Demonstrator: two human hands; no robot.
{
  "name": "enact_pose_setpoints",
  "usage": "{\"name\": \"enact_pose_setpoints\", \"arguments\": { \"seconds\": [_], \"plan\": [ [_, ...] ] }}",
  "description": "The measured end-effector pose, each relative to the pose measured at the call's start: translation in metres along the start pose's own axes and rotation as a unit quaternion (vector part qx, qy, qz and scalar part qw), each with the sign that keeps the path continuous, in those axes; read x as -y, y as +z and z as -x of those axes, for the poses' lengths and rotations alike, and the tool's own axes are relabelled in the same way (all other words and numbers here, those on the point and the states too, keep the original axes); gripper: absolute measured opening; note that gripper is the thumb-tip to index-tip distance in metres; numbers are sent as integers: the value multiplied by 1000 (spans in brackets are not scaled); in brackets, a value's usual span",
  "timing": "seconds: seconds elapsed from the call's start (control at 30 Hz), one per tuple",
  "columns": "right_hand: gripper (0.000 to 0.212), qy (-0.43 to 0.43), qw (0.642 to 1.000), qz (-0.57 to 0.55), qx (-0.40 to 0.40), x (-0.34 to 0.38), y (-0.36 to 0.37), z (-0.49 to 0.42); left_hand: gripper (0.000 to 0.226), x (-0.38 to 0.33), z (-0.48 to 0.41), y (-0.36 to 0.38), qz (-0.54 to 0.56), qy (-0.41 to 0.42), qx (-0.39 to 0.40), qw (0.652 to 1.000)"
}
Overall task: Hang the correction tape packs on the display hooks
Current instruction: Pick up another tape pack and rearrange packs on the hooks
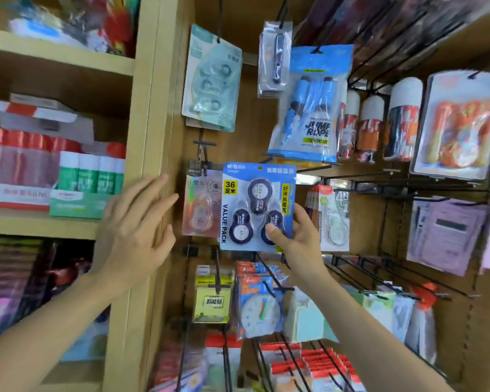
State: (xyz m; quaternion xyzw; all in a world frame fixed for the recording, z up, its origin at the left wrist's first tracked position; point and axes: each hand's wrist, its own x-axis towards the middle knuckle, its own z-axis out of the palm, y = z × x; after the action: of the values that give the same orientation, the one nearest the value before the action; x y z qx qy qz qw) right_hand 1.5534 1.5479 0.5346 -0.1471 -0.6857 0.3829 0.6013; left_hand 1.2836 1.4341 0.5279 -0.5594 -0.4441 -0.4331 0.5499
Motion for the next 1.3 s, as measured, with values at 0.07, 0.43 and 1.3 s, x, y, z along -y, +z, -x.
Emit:
{"name": "enact_pose_setpoints", "arguments": {
  "seconds": [0.07, 0.43, 1.3],
  "plan": [
    [47, -2, 1000, -11, -9, -4, 1, 2, 39, 2, 3, 2, -8, 11, -1, 1000],
    [35, 54, 998, -11, -40, -22, 4, 3, 32, 2, 4, 3, 4, 16, -7, 1000],
    [42, -21, 918, 390, -64, -13, -12, -4, 26, 2, 6, -1, 22, 17, 0, 1000]
  ]
}}
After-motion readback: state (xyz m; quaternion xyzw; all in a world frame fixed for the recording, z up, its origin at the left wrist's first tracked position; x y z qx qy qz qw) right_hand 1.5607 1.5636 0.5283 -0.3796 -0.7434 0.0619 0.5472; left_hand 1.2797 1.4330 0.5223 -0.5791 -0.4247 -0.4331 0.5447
